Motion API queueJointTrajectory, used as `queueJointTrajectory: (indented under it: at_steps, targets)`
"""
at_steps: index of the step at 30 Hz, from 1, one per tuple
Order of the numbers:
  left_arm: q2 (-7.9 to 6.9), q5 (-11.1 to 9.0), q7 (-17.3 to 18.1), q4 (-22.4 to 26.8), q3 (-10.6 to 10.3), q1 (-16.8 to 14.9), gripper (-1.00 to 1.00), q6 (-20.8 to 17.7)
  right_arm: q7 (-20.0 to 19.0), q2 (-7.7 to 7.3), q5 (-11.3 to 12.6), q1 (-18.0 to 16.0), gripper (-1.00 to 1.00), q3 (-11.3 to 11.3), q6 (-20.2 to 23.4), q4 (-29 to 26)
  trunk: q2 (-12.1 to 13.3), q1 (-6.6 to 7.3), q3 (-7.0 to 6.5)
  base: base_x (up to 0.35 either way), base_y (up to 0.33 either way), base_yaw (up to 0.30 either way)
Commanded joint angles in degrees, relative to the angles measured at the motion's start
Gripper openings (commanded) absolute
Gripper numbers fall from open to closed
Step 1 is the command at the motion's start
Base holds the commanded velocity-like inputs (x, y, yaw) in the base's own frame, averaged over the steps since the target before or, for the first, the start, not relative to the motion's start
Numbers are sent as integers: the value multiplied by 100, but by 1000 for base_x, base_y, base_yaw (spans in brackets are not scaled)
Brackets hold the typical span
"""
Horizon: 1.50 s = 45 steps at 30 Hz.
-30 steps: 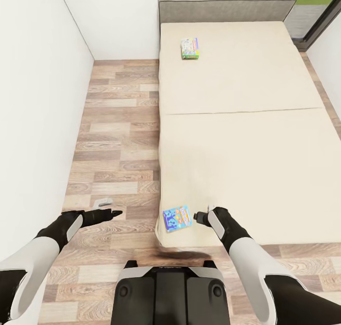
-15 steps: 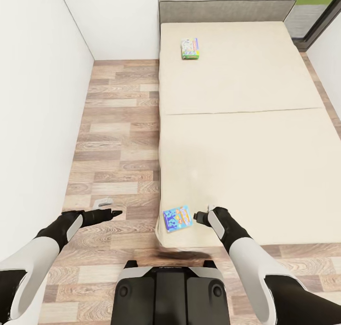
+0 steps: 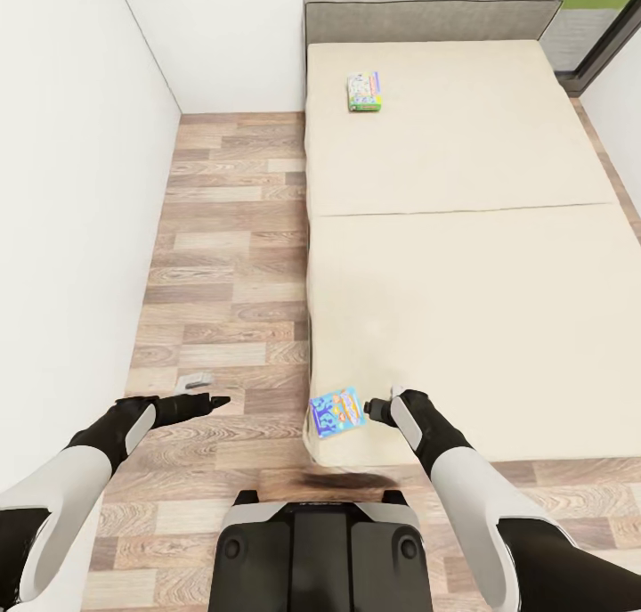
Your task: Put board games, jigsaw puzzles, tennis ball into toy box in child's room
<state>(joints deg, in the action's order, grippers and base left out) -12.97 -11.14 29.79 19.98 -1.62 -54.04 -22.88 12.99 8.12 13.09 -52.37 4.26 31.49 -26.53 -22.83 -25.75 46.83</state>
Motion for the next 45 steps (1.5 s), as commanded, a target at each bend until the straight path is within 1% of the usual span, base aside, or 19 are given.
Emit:
queueJointTrajectory:
  at_steps: [1,8,13,45]
  targets:
    - [-4,-56,0,6,-19,-1,100,-48,45,5,62,-1,100,9,15,-10,-9,-3,6,0,14,0]
    - [-4,-58,0,6,-18,-1,100,-49,45,5,62,-4,100,-91,15,-10,-9,-3,6,0,6,0]
    - [-4,-60,0,6,-21,-1,100,-47,45,5,62,-1,100,-119,15,-10,-9,-3,6,0,0,0]
    - [-4,-64,0,6,-15,-1,100,-49,45,7,62,-2,100,-129,15,-10,-9,-3,6,0,18,0]
